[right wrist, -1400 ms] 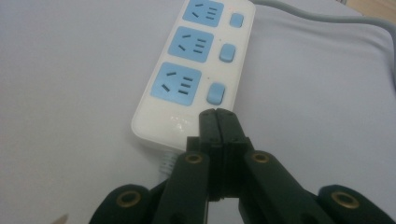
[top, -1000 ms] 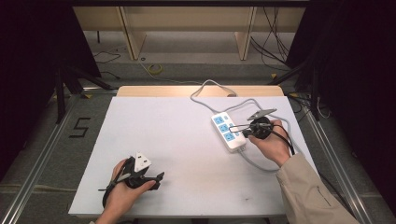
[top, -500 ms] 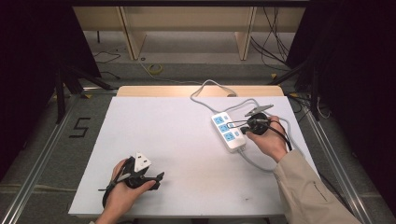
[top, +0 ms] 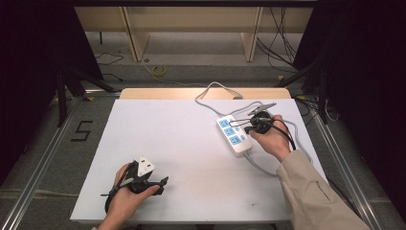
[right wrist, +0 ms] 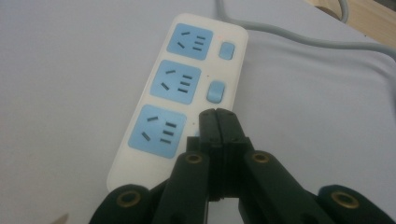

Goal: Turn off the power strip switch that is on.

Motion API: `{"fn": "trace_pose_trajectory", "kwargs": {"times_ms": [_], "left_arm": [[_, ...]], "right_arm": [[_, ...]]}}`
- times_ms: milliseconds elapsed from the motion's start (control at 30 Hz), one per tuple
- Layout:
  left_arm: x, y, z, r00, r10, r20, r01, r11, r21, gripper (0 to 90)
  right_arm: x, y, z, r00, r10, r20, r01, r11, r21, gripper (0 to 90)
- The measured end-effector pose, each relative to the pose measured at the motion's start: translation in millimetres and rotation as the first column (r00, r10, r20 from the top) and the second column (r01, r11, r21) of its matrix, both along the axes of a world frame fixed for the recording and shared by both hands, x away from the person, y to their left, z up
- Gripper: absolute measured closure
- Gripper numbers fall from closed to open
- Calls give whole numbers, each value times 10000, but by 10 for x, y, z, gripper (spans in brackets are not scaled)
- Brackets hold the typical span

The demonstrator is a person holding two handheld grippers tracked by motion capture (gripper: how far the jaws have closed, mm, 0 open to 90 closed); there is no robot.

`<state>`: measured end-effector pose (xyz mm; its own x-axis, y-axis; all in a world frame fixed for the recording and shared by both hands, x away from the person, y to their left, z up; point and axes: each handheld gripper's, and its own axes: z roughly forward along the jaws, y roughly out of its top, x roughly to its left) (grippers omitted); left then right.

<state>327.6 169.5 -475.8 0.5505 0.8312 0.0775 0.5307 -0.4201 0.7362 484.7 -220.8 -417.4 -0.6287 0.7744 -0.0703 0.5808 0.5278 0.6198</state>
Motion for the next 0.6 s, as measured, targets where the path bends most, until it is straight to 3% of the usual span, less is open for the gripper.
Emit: {"fn": "trace_pose_trajectory", "kwargs": {"times_ms": [600], "left_arm": [[-2,0,0,10000,-3,22,3,10000,-12,192]], "right_arm": [[162,34,-21,9999,-59,-162,56,9998,-183,900]]}}
